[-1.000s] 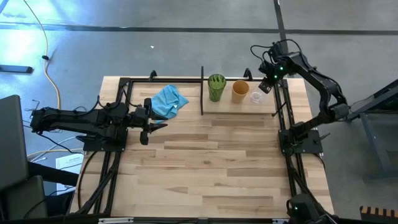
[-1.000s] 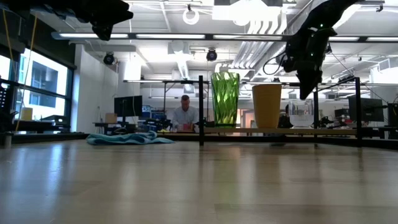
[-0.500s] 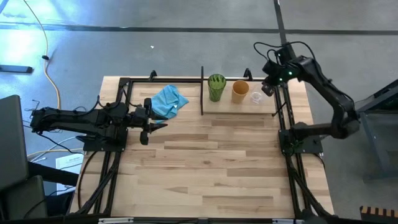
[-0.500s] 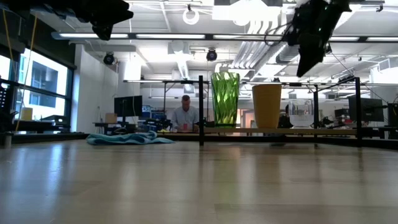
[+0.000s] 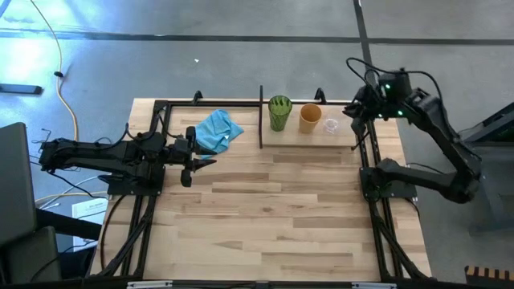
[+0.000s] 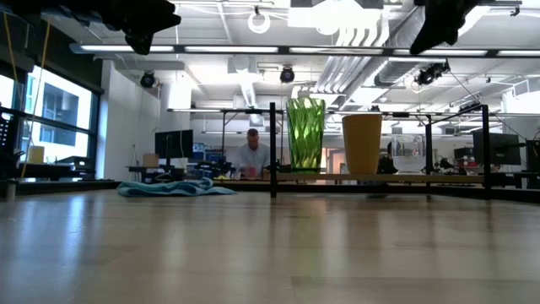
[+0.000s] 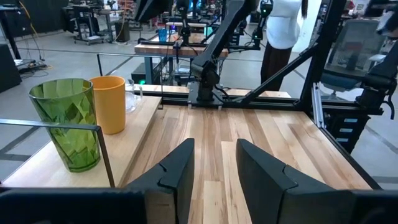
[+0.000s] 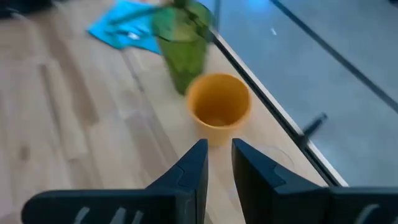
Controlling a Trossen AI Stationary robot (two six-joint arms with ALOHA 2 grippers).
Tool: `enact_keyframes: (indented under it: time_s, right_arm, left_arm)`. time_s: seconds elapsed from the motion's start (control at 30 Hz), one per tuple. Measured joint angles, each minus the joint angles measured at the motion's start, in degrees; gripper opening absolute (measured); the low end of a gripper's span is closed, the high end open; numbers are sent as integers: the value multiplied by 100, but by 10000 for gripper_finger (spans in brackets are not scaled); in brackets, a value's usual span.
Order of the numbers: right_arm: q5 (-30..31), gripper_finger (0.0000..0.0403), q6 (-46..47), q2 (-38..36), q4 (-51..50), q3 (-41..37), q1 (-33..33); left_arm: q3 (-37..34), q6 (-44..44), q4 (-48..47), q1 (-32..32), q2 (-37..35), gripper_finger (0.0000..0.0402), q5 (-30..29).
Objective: Stack small to large cups/mugs on shelf
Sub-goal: Return to Home Position
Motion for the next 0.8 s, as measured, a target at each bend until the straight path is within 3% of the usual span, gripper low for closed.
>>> enact_keyframes:
  time_s: [0.53,0.8]
  right_arm:
    - [-917,64,757,-1309,584,-168,1371]
    - [-1281,64,815,-1779,1723,-876,1983]
  left_arm:
    - [0,-137,142,-2,0,108,153]
    - [0,-157,144,0,0,108,180]
